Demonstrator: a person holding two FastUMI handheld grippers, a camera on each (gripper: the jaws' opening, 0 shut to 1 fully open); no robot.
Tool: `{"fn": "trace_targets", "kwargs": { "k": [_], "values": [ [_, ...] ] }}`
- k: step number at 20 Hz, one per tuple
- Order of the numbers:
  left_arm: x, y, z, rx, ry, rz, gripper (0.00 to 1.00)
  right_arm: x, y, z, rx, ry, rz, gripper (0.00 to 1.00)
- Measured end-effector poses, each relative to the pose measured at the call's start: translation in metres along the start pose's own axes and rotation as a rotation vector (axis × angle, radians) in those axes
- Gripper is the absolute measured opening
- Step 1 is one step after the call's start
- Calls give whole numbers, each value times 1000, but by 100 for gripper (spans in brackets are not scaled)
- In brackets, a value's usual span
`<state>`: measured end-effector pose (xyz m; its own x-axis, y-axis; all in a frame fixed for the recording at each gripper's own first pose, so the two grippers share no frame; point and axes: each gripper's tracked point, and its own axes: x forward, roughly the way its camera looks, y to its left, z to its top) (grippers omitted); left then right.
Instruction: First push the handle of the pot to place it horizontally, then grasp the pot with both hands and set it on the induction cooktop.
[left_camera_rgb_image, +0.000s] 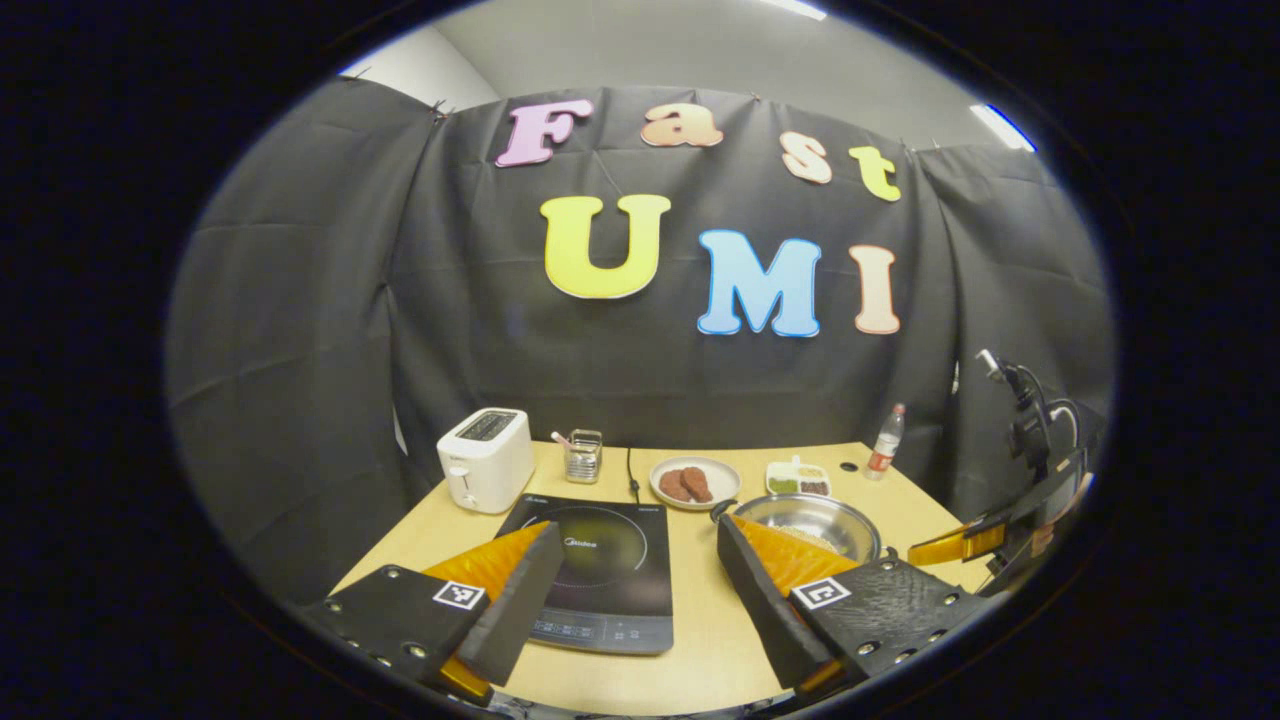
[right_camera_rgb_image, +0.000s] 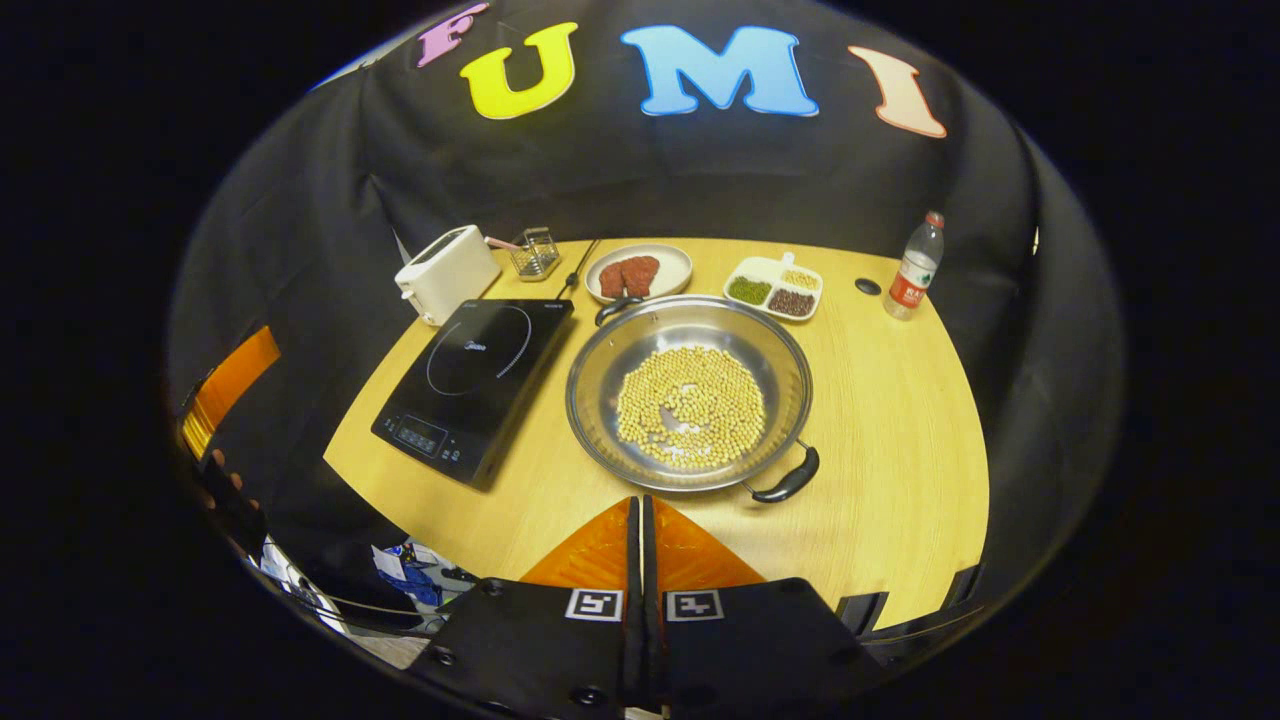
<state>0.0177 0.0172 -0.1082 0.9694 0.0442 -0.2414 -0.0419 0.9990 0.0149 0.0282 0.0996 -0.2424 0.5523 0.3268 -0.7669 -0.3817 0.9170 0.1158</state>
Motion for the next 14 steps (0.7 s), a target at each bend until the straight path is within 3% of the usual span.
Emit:
{"fn": "trace_targets", "kwargs": {
  "k": [3,7,14],
  "values": [
    [4,-28,-3,-28,18,2,95,20,-12,-16,38,61,36,0],
    [9,-51,-8,-40,39,30,94,51,-37,-29,-3,117,29,2],
    [2,-63,-3,32,62,118,95,98,-70,-36,-43,191,42,2]
  ]
}}
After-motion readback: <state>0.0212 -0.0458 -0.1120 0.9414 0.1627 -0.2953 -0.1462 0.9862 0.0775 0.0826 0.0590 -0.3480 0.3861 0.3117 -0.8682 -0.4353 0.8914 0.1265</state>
